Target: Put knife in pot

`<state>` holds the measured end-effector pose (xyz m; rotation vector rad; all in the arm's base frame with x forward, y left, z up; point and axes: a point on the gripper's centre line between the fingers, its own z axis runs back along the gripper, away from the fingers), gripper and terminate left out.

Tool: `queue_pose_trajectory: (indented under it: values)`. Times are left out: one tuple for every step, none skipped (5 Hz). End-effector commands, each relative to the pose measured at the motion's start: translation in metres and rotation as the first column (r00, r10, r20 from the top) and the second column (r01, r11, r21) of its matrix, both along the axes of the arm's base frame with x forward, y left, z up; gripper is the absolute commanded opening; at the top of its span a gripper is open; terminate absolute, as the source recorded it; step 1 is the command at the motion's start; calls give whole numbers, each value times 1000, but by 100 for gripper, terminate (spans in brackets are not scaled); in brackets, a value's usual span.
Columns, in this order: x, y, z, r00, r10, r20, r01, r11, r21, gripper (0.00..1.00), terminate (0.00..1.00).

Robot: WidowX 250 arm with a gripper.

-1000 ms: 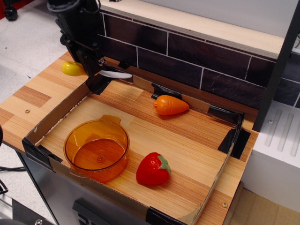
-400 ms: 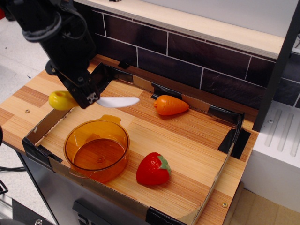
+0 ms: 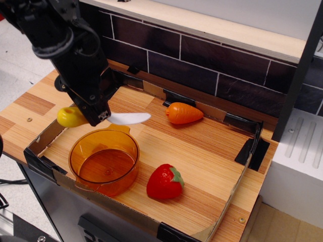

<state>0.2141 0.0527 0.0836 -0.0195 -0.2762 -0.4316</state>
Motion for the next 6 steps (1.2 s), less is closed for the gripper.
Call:
queue_pose_trajectory:
  values:
    - [-7, 0, -12, 999, -45, -9, 45, 999, 20, 100, 0]
    - [-11, -1, -12, 998, -54, -36, 53, 998, -33, 100, 0]
    - [-8, 1, 0, 998, -6, -58, -1, 992, -124, 100, 0]
    - [-3, 7, 27, 999, 30, -17, -33, 983, -183, 100, 0]
    - [4, 7, 53, 996, 78, 43, -69, 984, -164, 100, 0]
    - [17, 11, 79, 985, 160, 63, -149, 977, -153, 100, 100]
